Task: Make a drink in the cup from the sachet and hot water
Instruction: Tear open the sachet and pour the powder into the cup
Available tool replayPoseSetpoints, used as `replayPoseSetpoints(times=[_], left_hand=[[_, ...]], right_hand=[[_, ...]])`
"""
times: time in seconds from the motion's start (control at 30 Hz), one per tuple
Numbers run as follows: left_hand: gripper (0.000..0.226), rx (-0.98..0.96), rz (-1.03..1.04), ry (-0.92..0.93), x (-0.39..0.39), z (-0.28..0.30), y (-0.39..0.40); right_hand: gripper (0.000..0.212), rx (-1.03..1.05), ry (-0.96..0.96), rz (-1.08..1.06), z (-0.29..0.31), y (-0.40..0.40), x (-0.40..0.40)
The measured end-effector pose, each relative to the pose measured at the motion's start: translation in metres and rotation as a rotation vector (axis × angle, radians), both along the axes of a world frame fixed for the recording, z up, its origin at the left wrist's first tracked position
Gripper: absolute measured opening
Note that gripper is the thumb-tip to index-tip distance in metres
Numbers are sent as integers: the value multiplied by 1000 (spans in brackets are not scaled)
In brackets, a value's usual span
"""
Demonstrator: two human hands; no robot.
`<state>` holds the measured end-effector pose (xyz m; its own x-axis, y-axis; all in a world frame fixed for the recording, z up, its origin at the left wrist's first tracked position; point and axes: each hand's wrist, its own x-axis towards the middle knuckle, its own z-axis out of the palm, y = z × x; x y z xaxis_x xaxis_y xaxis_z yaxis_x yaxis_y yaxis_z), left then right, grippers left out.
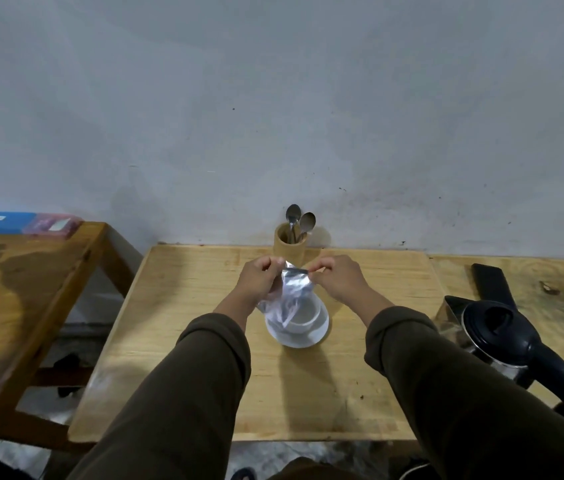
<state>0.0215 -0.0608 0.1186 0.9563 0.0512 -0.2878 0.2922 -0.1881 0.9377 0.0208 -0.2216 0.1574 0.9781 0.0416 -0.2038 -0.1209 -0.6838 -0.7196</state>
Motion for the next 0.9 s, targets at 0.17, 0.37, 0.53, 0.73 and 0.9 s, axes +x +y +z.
replayPoseSetpoints(times=[0.17, 0.37, 0.53, 0.73, 0.9], left_hand=[[46, -216, -78, 210, 0, 11, 10], [30, 66, -144, -52, 1, 15, 7], [21, 57, -155, -170, 5, 21, 3], [20, 40, -167, -181, 7, 25, 1], [23, 12, -150, -182, 4, 27, -2]], right_hand=[[16, 73, 31, 8, 14, 6, 7], [12, 217, -6, 43, 23, 10, 7], [12, 219, -70, 69, 23, 7, 11], [16, 152, -122, 57, 25, 6, 14], [7, 152, -158, 23, 26, 8, 12]])
